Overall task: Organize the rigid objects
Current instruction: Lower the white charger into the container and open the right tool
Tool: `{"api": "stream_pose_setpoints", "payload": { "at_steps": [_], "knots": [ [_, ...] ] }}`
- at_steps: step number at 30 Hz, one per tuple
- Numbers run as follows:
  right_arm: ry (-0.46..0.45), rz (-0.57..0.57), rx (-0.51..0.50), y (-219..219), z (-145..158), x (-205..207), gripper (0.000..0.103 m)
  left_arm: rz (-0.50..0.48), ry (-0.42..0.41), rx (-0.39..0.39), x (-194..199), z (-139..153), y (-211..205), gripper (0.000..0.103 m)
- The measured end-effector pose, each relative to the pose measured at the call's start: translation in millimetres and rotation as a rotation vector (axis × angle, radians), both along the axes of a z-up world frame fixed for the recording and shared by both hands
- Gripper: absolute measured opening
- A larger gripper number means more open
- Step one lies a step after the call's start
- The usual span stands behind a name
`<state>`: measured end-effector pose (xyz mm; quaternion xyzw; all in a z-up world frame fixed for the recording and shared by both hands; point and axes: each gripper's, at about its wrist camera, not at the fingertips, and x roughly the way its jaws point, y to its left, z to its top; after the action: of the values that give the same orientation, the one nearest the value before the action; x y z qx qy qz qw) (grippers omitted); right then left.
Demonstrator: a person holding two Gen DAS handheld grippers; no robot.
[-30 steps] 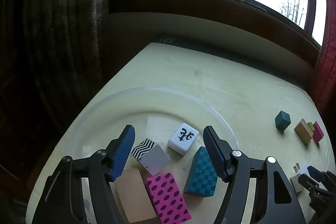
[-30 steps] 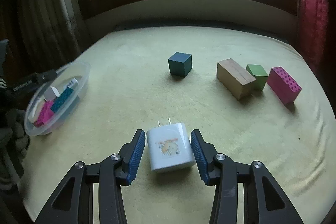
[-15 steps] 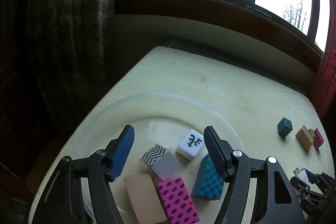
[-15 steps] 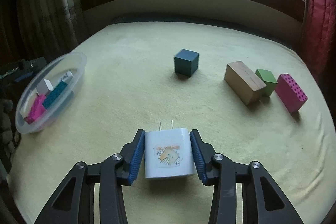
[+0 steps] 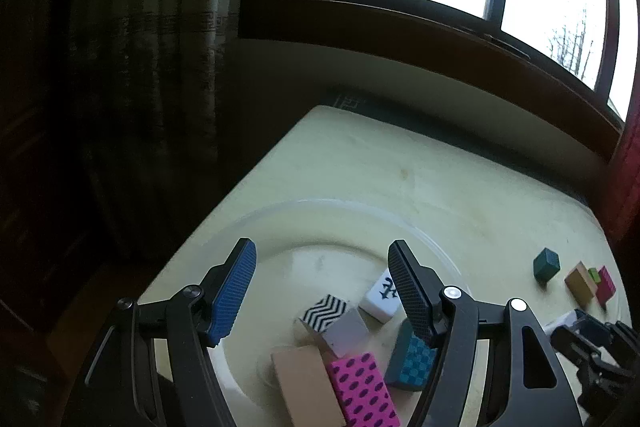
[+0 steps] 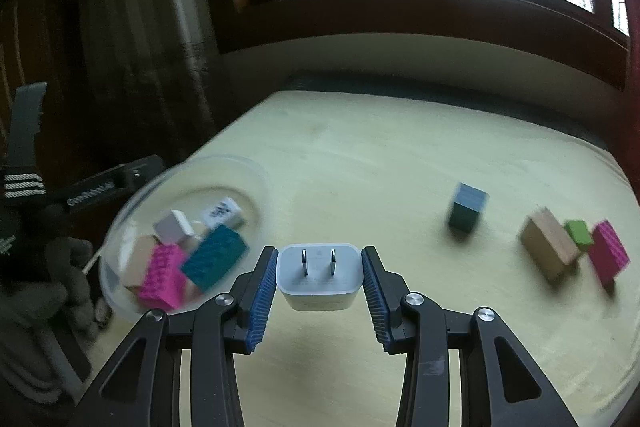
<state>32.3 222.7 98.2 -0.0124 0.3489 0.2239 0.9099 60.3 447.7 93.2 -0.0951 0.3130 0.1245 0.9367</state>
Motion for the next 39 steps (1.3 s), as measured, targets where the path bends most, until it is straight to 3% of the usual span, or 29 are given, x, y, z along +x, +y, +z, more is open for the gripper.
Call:
{"api": "stream_pose_setpoints", "payload": {
  "at_steps": [13,18,29,39],
  "knots": [
    [-0.024,0.120,0.099,64.7,27.2,5.2,0.044,0.055,-0.016,-0.027,-2.0,4.4,20.5,0.070],
    [0.061,0.172,0.187,78.5,17.3,24.4,0.045,0.072,-0.020,-0.036,-2.8,3.9,26.1,0.070],
    [0.077,0.126,0.185,53.4,3.8,31.6,0.046,0.068,-0.013,-0.039,-3.5,2.2,23.7,0.070],
    [0.065,0.046,0.122,31.2,-14.0,26.4,0.046,-0.029,0.015,-0.056,1.7,-0.5,2.7,0.070]
  ]
}}
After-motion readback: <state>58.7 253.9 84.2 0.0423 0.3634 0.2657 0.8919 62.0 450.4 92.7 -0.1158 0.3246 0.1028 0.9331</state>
